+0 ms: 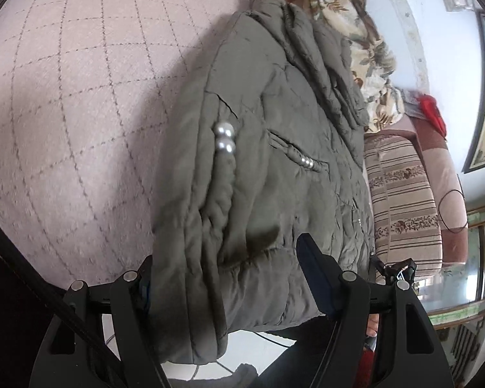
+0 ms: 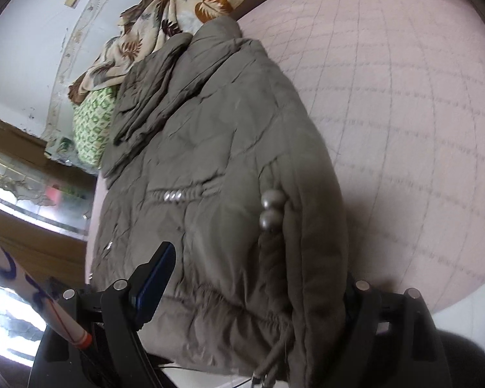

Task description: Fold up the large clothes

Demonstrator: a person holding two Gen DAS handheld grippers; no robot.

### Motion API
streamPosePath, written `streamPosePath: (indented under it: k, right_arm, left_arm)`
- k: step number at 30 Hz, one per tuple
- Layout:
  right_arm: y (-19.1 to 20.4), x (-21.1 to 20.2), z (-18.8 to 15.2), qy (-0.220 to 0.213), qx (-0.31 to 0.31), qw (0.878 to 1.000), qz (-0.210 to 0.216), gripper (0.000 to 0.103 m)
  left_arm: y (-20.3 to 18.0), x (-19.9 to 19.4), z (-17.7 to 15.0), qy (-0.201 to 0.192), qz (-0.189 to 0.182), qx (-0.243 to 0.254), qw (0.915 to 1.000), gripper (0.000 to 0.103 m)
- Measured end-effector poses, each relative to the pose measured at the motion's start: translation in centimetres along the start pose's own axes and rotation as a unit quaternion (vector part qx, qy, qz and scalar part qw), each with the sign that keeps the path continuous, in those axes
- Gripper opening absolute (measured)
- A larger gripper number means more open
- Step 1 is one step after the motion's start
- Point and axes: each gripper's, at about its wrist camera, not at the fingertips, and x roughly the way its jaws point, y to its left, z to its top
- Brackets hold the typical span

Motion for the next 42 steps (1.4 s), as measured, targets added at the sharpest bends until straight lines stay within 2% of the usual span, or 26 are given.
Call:
streamPosePath:
  k: [4,13,18,21,22,23,24,25,26,27,30,32,36,42]
  right_arm:
    - [0.2,0.0,-0.9,0.012,0.002,1.0,0.017,0.087]
    - [1.7,0.0,-3.1,0.049,-0.041,0.997,0.033,0.087]
    - [2.1,1.7,-4.3,0.09,-0.057,0.994,-0.013,0.087]
    - [3.1,1.8,-5.2,0.084,-0.081,0.993,-0.037,0.087]
    - [3.2,1.8,-5.3,0.079,-0.084,0.992,-0.042,0.085]
    - [3.2,1.8,-5.4,0.071,-0.081,0.993,-0.051,0.078]
    - [3.1,1.7,-5.4,0.065,-0.077,0.993,-0.06,0.068]
    - [3.1,1.6,-5.5,0.06,-0.076,0.993,-0.068,0.062]
    - [3.1,1.2,-5.5,0.053,-0.075,0.993,-0.068,0.051]
    - [3.2,0.9,-5.5,0.047,-0.075,0.994,-0.066,0.048]
    - [3.8,-0.4,-5.6,0.032,-0.086,0.994,-0.067,0.029]
    - [4.3,-1.4,-5.5,0.022,-0.093,0.993,-0.063,0.025]
    - [4.9,-3.7,-5.6,0.006,-0.095,0.995,-0.043,0.021]
    - [5.7,-6.2,-6.4,-0.005,-0.106,0.994,-0.025,0.02]
  left_arm:
    - [0.1,0.0,0.0,-0.005,-0.009,-0.01,0.9999,0.071]
    - [-0.3,0.5,0.4,-0.005,0.006,0.001,1.0,0.071]
    - [-0.8,0.7,0.3,-0.007,0.022,0.017,0.9996,0.072]
    - [-1.7,1.1,0.2,-0.003,0.049,0.034,0.9982,0.072]
    - [-2.1,1.2,0.2,-0.003,0.062,0.042,0.9972,0.072]
    - [-2.5,1.2,0.1,-0.006,0.083,0.049,0.9953,0.063]
    - [-2.9,1.3,-0.1,-0.008,0.114,0.055,0.9919,0.045]
    - [-3.2,1.4,-0.1,-0.007,0.133,0.061,0.9893,0.037]
    - [-3.5,1.3,-0.2,-0.009,0.138,0.063,0.9884,0.028]
    - [-3.8,1.0,-0.3,-0.013,0.136,0.062,0.9887,0.023]
    - [-5.3,-0.3,-0.7,-0.035,0.145,0.075,0.986,0.017]
    - [-6.5,-1.4,-1.1,-0.05,0.149,0.09,0.9836,0.016]
    - [-8.3,-3.4,-1.9,-0.07,0.139,0.108,0.9819,0.016]
    - [-7.2,-5.6,-3.6,-0.073,0.11,0.096,0.9867,0.016]
